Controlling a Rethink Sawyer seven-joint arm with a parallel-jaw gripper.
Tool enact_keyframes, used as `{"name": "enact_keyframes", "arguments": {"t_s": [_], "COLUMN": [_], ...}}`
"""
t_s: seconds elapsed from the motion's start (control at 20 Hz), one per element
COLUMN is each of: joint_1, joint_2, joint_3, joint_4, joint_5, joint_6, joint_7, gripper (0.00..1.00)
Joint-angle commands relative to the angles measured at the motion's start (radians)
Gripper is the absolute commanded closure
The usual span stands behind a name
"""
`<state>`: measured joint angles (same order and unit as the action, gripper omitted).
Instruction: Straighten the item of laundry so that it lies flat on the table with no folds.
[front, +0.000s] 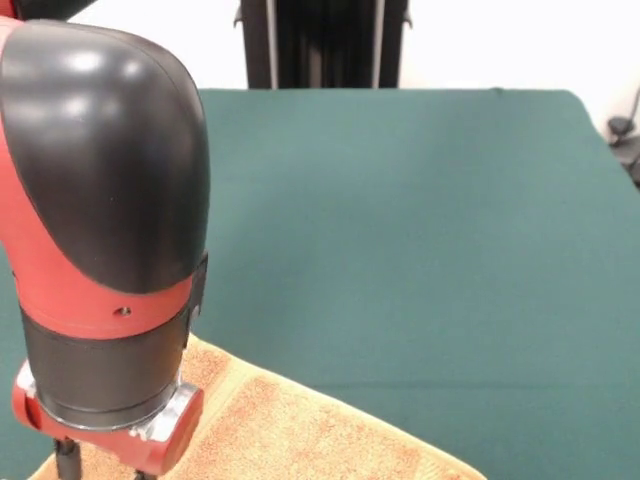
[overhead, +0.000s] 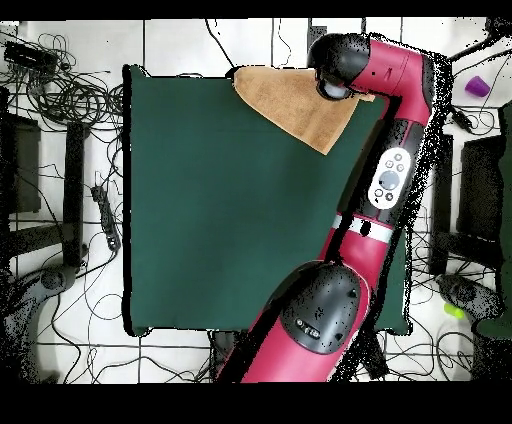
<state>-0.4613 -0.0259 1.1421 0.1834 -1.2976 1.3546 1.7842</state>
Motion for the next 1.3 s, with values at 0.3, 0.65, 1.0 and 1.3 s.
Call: {"name": "enact_keyframes", "arguments": {"t_s": [0.3, 0.65, 1.0, 1.3], "joint_1": [0.000, -0.043, -0.076, -0.074], "joint_2": [0.076, 0.130, 0.185, 0.170], "joint_3": [0.510, 0.804, 0.973, 0.913], "joint_4": [-0.059, -0.079, -0.083, -0.050], "joint_5": [-0.465, -0.740, -0.939, -0.881], "joint_6": [0.097, 0.135, 0.024, -0.002], "joint_7": [-0.037, -0.060, -0.058, -0.133], "gripper": [0.00, 0.00, 0.00, 0.00]}}
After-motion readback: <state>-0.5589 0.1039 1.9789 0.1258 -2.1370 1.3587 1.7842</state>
